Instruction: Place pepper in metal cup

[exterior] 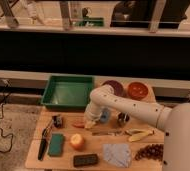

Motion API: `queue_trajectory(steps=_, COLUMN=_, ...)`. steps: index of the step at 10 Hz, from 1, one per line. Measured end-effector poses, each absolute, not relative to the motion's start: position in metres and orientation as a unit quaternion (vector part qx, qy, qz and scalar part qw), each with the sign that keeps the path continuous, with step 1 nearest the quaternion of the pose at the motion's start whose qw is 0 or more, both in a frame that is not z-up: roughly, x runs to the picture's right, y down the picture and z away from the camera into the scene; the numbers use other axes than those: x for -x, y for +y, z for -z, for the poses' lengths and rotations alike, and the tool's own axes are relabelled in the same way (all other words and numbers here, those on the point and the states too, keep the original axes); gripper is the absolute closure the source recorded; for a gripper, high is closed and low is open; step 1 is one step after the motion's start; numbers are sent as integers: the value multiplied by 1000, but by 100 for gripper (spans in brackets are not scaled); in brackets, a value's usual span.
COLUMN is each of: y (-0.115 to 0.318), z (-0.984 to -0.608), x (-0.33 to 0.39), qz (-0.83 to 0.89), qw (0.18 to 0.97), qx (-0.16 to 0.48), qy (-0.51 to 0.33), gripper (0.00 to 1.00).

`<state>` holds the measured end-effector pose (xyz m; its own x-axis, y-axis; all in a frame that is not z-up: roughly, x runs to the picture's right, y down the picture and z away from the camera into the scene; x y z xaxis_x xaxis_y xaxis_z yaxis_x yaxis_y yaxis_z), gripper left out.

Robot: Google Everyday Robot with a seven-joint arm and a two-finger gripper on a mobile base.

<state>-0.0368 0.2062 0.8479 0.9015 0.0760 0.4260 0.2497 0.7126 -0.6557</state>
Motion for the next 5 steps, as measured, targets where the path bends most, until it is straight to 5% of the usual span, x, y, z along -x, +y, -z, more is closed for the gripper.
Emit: queue_trajectory(steps=5, y=214, z=-833, x=39, qz=44, qw=890, qx=382, qy=-244, gripper=100)
